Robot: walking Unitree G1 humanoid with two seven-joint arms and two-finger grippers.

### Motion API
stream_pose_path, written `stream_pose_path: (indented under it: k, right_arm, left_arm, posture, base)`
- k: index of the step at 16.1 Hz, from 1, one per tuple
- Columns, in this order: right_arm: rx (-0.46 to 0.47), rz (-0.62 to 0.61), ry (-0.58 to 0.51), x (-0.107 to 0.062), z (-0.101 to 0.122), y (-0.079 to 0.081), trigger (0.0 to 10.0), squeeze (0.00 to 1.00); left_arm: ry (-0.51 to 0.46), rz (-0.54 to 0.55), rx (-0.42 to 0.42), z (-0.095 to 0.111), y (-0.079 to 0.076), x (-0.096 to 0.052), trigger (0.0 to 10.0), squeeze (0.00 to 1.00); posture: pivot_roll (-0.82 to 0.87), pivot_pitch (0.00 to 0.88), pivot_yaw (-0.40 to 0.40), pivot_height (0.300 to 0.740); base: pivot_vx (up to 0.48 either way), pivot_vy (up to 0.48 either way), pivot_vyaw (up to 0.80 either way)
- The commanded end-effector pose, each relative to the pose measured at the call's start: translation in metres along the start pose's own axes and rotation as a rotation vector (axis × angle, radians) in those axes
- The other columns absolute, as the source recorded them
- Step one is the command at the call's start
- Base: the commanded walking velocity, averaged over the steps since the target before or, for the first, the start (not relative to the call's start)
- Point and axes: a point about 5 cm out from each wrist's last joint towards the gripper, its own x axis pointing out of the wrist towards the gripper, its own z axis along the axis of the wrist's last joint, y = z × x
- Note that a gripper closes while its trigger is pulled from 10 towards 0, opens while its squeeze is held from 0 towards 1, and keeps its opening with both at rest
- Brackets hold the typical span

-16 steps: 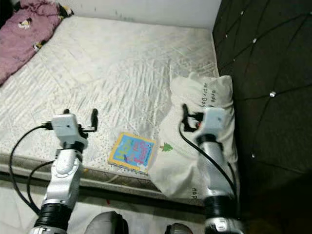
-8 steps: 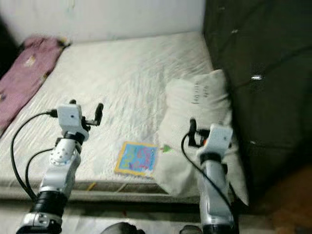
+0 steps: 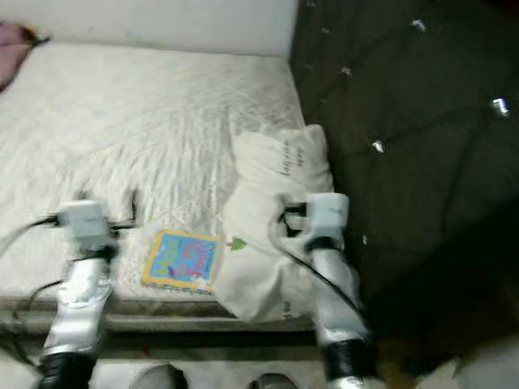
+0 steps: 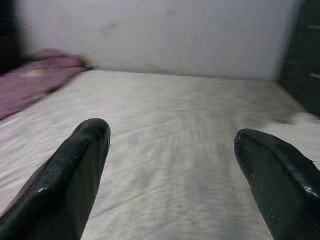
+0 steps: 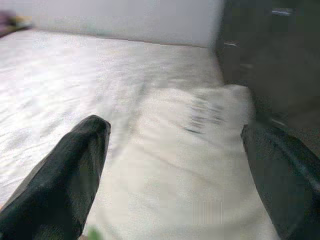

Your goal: Clean up the room

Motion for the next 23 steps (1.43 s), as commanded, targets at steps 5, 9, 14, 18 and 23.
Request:
stream_pose_path:
  k: [5,9,14,18,23]
  right_arm:
    - [-0.007,-0.035,-0.026,0.009,0.003,-0.009,10.0,0.0]
    - [0.012,-0.095,-0.072,0.012,0.009,-0.009,10.0,0.0]
    - [-0.054,-0.092,-0.09,-0.002,0.011,-0.02,10.0,0.0]
    - [-0.044,-0.095,-0.073,-0.003,0.008,-0.018,10.0,0.0]
    - [-0.027,-0.096,-0.067,0.001,0.007,-0.02,10.0,0.0]
  left_arm:
    - [0.002,0.043,-0.004,0.001,0.007,-0.003,10.0,0.0]
    - [0.028,-0.046,-0.023,0.001,-0.013,0.013,10.0,0.0]
    - [0.025,-0.126,-0.074,0.003,-0.028,0.016,10.0,0.0]
    - [0.03,-0.097,-0.115,0.004,-0.03,0.016,10.0,0.0]
    - [0.043,-0.105,-0.122,0.004,-0.023,0.01,10.0,0.0]
  posture:
    - [0.14,0.0,-0.059,0.74]
    - [0.04,0.0,0.014,0.74]
    - [-0.04,0.0,0.014,0.74]
    - [-0.03,0.0,0.019,0.74]
    - [0.01,0.0,0.02,0.74]
  base:
    - [0.0,0.0,0.0]
    - [0.0,0.0,-0.55]
    - [0.0,0.0,-0.8]
    - [0.0,0.0,-0.8]
    - [0.0,0.0,-0.32]
